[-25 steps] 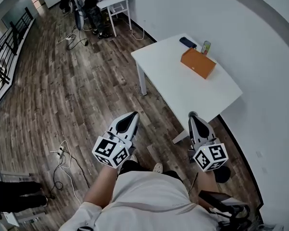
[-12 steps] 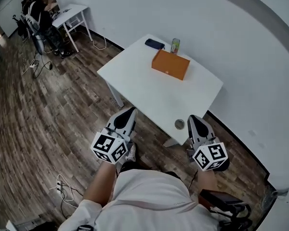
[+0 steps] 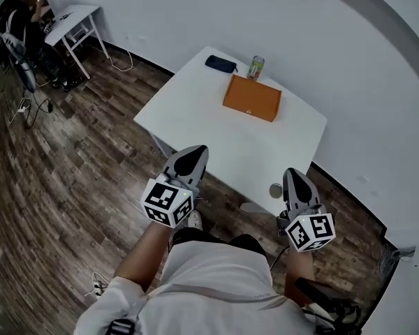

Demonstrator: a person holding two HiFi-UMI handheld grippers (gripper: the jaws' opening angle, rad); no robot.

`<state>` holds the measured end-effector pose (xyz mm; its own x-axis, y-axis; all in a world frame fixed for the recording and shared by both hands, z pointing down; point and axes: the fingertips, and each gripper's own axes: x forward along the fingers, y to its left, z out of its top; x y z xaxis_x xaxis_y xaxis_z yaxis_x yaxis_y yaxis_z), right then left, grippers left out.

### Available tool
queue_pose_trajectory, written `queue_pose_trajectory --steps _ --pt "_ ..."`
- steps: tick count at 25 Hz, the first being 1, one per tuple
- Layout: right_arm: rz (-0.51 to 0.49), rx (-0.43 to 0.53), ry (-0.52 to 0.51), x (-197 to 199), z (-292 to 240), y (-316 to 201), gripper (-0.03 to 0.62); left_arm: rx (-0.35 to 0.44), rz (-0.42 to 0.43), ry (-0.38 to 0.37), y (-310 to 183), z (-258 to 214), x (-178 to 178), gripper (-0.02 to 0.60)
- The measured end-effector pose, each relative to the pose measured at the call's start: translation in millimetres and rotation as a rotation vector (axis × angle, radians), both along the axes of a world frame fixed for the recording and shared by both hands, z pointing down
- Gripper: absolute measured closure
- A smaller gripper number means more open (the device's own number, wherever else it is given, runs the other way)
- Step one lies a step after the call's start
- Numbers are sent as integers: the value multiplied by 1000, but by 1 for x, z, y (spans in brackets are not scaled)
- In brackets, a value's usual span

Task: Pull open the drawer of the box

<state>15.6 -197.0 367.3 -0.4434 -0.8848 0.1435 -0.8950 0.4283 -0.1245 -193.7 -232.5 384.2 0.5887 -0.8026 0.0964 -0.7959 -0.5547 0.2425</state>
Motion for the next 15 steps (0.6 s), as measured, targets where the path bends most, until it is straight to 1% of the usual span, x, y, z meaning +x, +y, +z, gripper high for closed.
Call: queue_pose_trajectory --steps 3,6,11,15 --pt "23 -21 16 -11 5 -7 592 -26 2 3 -17 10 -8 577" --pt "50 -31 18 -11 8 -14 592 -60 14 0 -33 22 -6 577" --pt "81 -55 13 3 21 -27 592 -94 42 -17 -56 41 12 577" --pt "97 -88 5 18 37 -37 592 -106 39 -67 -84 63 32 577"
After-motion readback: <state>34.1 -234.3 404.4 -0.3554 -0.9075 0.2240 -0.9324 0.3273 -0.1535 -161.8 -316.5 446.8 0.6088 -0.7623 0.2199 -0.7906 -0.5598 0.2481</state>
